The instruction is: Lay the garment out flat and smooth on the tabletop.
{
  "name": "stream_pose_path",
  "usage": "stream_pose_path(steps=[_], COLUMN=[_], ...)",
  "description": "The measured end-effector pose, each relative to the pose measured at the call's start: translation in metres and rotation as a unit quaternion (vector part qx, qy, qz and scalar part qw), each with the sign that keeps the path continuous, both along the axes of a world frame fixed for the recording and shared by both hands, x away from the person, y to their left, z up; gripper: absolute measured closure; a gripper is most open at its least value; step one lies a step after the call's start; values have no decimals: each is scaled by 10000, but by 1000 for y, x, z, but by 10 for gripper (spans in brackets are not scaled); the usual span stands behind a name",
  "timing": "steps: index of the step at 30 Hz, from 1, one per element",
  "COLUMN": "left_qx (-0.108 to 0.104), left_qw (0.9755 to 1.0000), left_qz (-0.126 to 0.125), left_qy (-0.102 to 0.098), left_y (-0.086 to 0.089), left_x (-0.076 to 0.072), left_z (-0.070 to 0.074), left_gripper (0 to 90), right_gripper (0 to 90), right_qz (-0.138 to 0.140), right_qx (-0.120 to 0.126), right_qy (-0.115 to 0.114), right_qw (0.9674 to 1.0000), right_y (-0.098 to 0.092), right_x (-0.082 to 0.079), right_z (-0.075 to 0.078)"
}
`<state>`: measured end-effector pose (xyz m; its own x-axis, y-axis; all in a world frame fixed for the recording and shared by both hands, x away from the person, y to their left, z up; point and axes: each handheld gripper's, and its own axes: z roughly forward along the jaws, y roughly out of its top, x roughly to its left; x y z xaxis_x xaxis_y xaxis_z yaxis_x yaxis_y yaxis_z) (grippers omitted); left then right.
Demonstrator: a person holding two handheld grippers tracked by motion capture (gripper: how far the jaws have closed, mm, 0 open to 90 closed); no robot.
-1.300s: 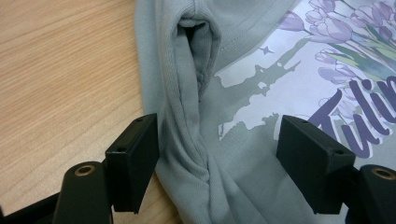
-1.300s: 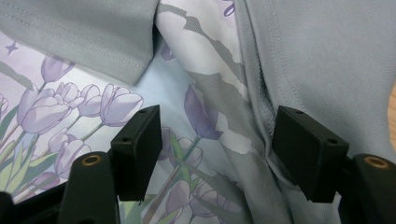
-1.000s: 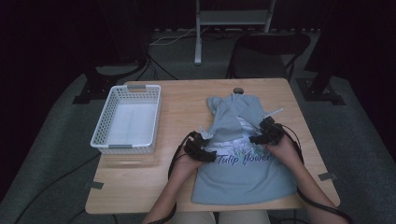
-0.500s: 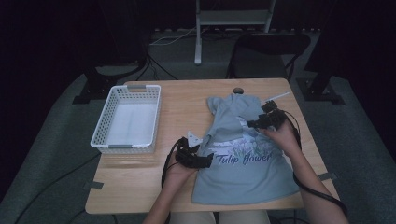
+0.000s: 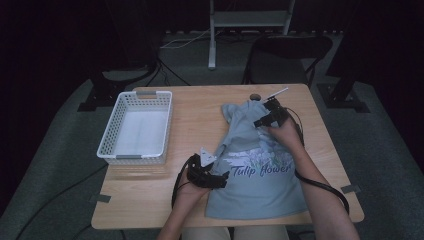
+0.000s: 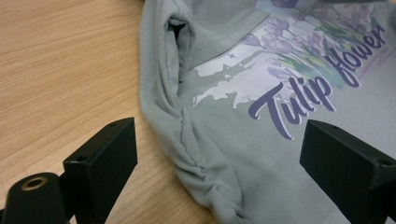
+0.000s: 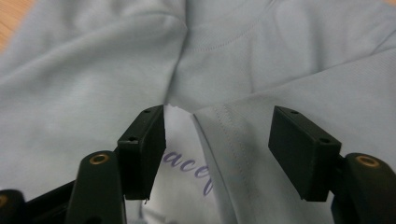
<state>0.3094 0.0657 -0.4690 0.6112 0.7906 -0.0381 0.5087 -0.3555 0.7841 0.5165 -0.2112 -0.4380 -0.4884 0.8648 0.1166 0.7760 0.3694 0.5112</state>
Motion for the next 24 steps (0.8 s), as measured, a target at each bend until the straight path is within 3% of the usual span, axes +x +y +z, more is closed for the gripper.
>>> stream_pose_path(steps=[4,9,18,24], left_qx=[-34,-7,52,36], left_qw=[10000,10000,10000,10000], left_qz=[5,6,-32,-51], left_qy=[-18,18,56,51], left_y=[2,2,-1,-3], left_x=[-2,-3,-3,-4], left_z=[1,0,-3,-2], left_gripper=[125,125,125,125], right_gripper=[445,625,815,845], right_qz=[-73,-185,-207,-311], right_qx=[-231,-484,-482,-337], right_qy=[118,153,90,15], right_qw=[9996,9985,9986,9989], right_y=[3,2,-7,-26], right_x=[6,9,7,2], right_z=[-7,-14,-7,4])
